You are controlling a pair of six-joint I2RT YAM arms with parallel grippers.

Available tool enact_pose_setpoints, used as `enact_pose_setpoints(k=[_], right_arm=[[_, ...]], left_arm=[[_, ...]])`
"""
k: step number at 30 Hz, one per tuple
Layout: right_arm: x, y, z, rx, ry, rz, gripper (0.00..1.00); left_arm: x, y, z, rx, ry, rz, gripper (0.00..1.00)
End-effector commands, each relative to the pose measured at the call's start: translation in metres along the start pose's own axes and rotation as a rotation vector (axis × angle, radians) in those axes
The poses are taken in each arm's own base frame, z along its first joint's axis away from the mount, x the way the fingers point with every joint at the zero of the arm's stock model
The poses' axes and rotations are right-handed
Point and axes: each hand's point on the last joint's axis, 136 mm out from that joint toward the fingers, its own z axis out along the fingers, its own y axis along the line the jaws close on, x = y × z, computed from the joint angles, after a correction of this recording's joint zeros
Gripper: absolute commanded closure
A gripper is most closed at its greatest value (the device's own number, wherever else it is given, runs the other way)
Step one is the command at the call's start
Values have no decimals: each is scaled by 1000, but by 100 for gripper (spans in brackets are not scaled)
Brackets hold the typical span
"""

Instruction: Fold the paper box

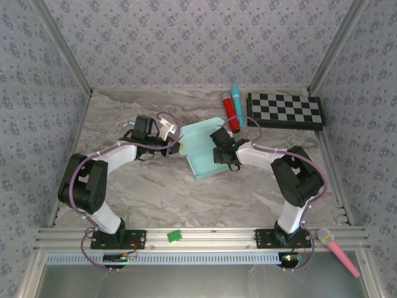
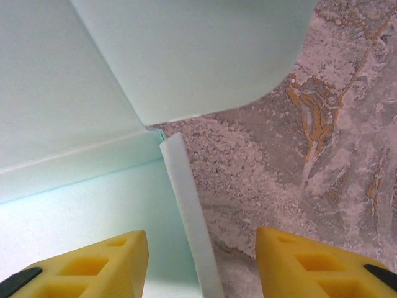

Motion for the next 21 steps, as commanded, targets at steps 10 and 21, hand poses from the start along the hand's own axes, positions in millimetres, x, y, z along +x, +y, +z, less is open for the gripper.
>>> enact_pose_setpoints(k=[10,21], right_arm=[[30,-16,-4,-17,116,-48,56],[34,-25,-3,9,122,-53,61]], left_arm=[[-16,-11,-7,38,-37,55,100],[-17,-12,-4,43,-34,56,100]])
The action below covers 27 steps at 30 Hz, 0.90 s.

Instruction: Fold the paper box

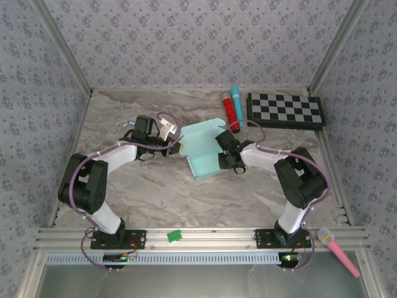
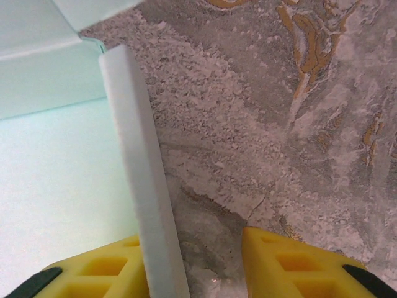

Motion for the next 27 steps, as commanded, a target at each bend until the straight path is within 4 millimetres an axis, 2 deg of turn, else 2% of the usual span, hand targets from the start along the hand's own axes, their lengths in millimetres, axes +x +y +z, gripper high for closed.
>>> enact_pose_setpoints(k=[1,8,18,27], right_arm=[[6,-9,-2,27,21,-4,63],[10,-19,4,95,26,3,83],[29,-30,15,174,89,-2,87],[35,-37,17,218,117,-15,88]], left_arm=[[-18,-11,-5,39,-35,53,100],[-18,-11,-6,39,-34,51,100],[-19,-12,-5,40,-31,55,100],[-18,-12,-6,37,-28,55,100]])
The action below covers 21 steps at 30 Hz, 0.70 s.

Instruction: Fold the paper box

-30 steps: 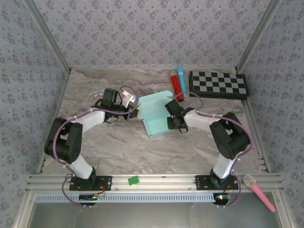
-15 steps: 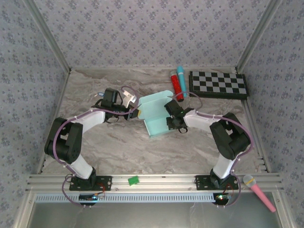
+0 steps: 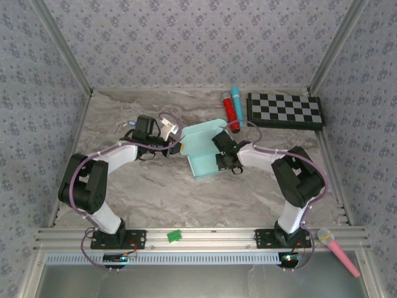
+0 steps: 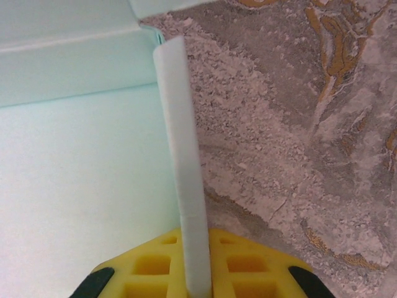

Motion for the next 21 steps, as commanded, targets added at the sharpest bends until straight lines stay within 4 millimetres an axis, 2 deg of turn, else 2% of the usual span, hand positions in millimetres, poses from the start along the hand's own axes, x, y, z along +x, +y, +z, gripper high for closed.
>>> enact_pose_setpoints(k=[1,6,12,21], right_arm=[[35,-42,15,193,118,14,88],[26,-34,10,149,84,12,86],[9,-15,-2,64,23,37,68],[-3,-2,-9,13,-9,52,57]], left_arm=[[-16,-8,-7,30,-27,32,100],[-18,-10,-7,41,-29,39,100],[-19,-12,-7,46,-28,46,100],[-19,-13,-5,50,-25,54,98]])
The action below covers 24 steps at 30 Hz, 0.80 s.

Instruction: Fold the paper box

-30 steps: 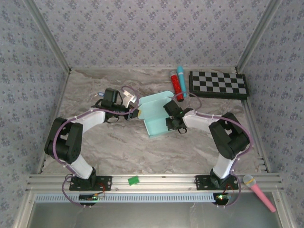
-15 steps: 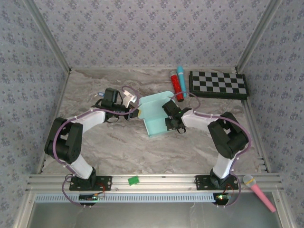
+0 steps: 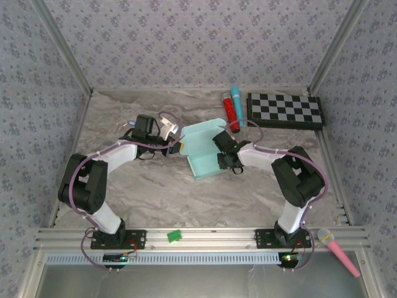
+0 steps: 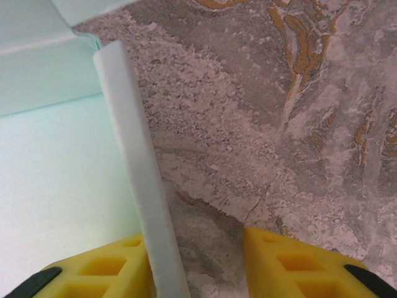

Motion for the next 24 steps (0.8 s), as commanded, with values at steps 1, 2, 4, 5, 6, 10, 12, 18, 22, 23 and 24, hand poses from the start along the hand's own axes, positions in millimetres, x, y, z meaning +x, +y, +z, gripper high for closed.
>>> enact_pose_setpoints(k=[1,2,4,5,6,10,12,18,22,23,24], right_arm=[[-2,3,-8,-14,-4,21,56],[-3,4,-9,-21,-5,23,55],[-2,6,-9,-32,-5,24,54],[-2,8,-10,-42,-5,23,54],[-3,10,-11,-53,-8,24,53],[-2,14,-13,-78,-12,27,52],[-2,15,-15,-89,-14,30,52],[-2,23,-18,-137,-14,32,51],[-3,34,-21,-201,-22,17,51],[-3,37,-22,-217,-26,18,50],[-4,40,-23,-234,-32,12,50]], left_arm=[[-18,-10,-4,38,-31,52,96],[-18,-9,-4,35,-30,53,91],[-18,-7,-3,22,-29,55,81],[-18,-7,-3,18,-27,59,78],[-18,-6,-3,10,-26,60,73],[-18,-2,-4,-21,-25,62,60],[-20,0,-4,-38,-30,62,53],[-27,1,-12,-89,-55,77,44],[-31,0,-23,-134,-72,90,42],[-32,-1,-26,-142,-79,96,40],[-32,-4,-30,-145,-84,98,38]])
